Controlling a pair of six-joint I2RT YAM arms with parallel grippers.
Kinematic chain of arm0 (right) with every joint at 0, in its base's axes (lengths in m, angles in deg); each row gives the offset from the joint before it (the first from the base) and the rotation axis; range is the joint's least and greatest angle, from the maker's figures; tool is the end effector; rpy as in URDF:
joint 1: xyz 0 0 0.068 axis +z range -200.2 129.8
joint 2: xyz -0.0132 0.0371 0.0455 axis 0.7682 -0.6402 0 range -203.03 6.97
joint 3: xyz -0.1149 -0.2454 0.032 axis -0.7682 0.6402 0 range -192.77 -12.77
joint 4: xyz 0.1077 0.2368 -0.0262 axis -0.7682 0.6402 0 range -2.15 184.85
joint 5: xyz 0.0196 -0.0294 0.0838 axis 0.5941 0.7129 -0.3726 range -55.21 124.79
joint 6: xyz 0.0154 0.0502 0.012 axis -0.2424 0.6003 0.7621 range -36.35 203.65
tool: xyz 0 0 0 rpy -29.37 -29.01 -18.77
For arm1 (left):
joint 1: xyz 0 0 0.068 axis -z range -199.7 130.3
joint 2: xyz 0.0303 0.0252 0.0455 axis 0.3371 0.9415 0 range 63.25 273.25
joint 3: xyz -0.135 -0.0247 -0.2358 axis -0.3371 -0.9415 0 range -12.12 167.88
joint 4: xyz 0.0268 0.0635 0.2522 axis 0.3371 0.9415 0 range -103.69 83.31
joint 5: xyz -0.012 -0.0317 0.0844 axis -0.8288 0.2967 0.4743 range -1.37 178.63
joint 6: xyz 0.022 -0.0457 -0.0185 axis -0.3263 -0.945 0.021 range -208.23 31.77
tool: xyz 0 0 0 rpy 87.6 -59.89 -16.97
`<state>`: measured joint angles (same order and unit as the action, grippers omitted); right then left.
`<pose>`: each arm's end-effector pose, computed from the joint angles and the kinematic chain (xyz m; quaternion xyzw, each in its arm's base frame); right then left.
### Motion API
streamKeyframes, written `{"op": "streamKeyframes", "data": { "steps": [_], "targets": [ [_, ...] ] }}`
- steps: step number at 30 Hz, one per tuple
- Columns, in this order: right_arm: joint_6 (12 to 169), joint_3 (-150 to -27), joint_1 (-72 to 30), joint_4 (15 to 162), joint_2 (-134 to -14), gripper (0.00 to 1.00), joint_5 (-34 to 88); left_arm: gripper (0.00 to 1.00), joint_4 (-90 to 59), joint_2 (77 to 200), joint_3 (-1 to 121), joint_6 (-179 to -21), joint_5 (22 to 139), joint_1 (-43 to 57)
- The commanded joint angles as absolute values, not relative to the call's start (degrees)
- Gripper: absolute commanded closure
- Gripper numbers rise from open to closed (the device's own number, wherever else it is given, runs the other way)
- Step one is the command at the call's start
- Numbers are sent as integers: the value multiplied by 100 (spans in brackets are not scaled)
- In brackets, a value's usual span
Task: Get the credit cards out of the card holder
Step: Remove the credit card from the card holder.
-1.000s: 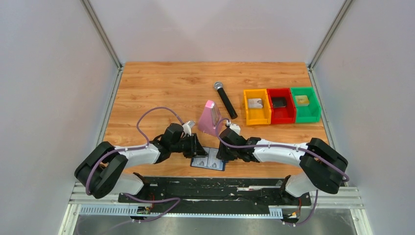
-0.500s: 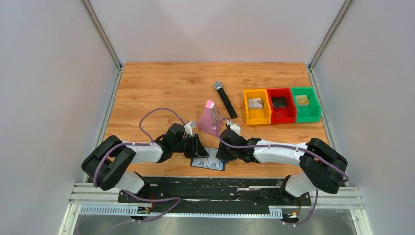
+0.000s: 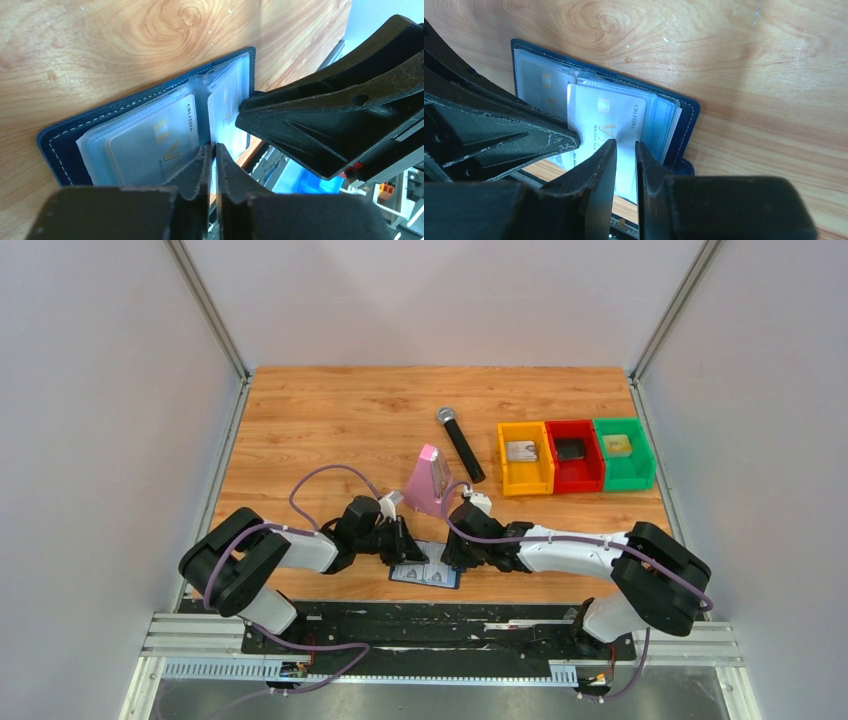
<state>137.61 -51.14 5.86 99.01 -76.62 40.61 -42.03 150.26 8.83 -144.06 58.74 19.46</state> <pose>0.1517 0.2190 0.1533 -0.0028 0.9561 0.2089 0.2055 0.1776 -0.1674 0.1134 -0.0132 0.8746 -0.4703 0.1170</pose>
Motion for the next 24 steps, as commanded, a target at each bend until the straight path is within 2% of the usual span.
{"op": "streamKeyframes", "data": {
  "steps": [1,2,3,24],
  "targets": [
    [13823,-4978,550,9902,-7654,78,4133,95,-4478,14871,845,-14476,5825,1985],
    [13816,-4970,538,9902,-7653,78,4136,100,-4394,14799,844,-14471,5841,1985],
    [13819,-4962,521,9902,-7645,78,4125,100,-4354,14763,847,-14456,5875,1985],
    [13769,-4897,400,9906,-7508,78,4084,100,-2575,13479,859,-14234,6805,1887]
  ]
}}
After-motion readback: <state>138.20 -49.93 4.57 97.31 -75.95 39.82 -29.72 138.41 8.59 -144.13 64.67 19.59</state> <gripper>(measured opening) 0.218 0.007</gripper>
